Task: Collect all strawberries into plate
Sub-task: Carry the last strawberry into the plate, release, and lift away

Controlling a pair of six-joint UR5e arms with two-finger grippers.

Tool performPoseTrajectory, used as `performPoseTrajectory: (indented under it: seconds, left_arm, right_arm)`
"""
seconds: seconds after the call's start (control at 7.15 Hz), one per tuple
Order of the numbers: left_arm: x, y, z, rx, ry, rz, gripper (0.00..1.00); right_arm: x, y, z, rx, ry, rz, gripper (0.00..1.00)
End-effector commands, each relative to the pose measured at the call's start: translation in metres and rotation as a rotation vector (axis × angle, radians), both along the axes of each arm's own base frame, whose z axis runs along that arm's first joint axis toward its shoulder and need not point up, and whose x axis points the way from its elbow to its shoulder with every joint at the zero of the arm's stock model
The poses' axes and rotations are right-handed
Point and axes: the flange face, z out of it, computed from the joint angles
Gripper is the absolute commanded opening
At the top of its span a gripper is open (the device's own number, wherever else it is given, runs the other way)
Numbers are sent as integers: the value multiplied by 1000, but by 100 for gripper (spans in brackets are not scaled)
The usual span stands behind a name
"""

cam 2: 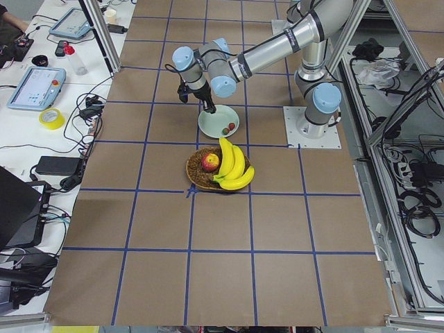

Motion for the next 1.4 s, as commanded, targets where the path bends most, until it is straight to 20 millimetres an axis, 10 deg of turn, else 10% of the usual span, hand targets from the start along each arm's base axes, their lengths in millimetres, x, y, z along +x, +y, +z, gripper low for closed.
performPoseTrajectory:
  seconds: [0.0,0.42,0.84,1.26]
  left_arm:
    - [4,-1,5,-12,-7,5,100]
    - [7,-16,80,-127,-40,3,100]
    - [-9,1,216,-244,-54,-19,100]
    - [-72,33,251,-285,-53,-131,100]
  right_arm:
    - [0,0,0,0,0,-1,100]
    - [-1,0,0,0,1,-1,100]
    - [0,0,0,0,0,-1,100]
    - [1,0,0,0,-4,1,100]
